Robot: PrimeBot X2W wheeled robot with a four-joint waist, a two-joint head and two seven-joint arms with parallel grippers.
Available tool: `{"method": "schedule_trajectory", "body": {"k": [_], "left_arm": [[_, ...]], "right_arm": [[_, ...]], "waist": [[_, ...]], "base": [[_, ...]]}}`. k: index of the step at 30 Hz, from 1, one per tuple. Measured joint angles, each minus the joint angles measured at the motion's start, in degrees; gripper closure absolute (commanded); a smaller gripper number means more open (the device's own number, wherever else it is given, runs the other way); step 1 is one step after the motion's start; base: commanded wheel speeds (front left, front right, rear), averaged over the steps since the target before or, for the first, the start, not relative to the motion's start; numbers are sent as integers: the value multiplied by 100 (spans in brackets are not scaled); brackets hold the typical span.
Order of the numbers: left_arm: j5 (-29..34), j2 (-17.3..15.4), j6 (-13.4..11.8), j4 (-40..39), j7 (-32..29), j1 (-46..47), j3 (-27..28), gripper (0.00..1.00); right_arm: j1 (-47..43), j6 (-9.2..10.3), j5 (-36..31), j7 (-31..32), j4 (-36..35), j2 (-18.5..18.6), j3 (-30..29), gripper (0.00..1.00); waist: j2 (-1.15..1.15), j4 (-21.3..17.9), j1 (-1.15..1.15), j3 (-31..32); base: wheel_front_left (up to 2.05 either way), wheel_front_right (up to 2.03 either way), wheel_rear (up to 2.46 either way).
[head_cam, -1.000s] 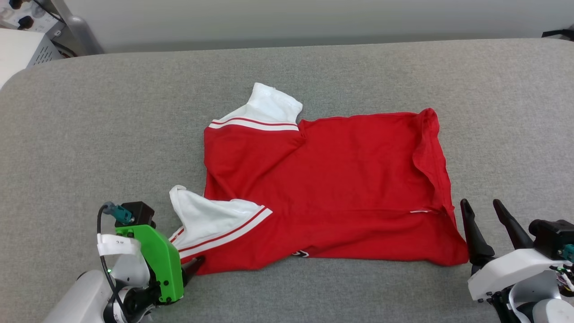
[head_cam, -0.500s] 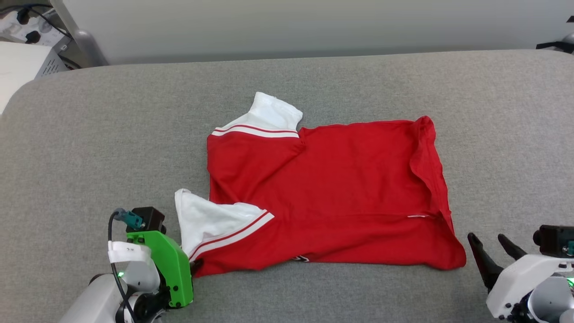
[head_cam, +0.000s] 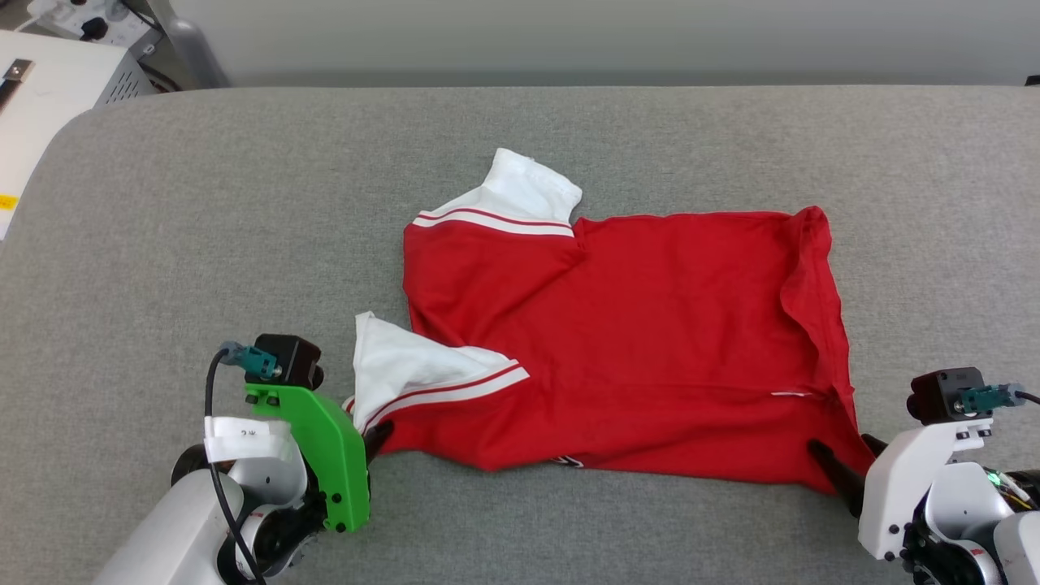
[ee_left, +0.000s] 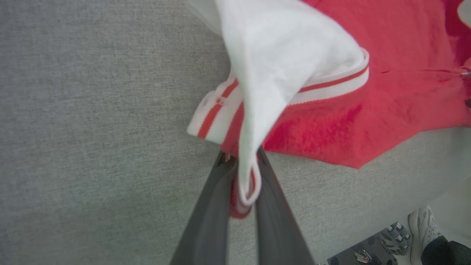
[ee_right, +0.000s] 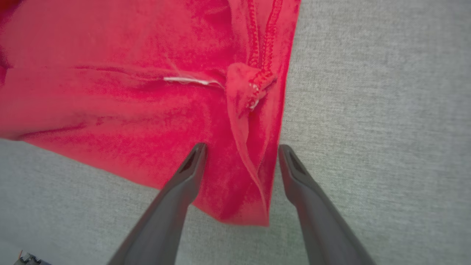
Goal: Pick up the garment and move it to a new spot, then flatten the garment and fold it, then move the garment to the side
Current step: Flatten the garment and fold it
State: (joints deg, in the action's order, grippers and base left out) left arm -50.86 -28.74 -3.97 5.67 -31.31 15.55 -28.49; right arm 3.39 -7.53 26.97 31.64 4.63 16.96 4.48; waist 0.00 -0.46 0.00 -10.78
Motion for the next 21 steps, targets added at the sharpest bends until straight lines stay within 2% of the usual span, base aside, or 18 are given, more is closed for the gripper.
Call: {"method": "schedule_trajectory", "body": {"k": [8, 9, 10, 11, 21], "left_arm": [[94, 16, -5, -131, -42, 50, -57, 100], [94, 16, -5, -146, -41, 51, -56, 100], [96, 15, -5, -155, -21, 51, -58, 100], [96, 15, -5, -157, 4, 51, -54, 100], [97, -4, -3, -179, 230, -43, -22, 100]], "right_arm": [[372, 7, 186, 344, 664, 93, 286, 0], [416, 7, 235, 404, 690, 124, 319, 29], [460, 7, 282, 453, 704, 155, 352, 98], [496, 7, 316, 477, 715, 169, 377, 100], [614, 5, 400, 477, 644, 261, 649, 100]], "waist": [[0, 154, 0, -230], [0, 164, 0, -250], [0, 170, 0, -265], [0, 171, 0, -268], [0, 130, 0, 98]], "base": [[0, 0, 0], [0, 0, 0], [0, 0, 0], [0, 0, 0], [0, 0, 0]]}}
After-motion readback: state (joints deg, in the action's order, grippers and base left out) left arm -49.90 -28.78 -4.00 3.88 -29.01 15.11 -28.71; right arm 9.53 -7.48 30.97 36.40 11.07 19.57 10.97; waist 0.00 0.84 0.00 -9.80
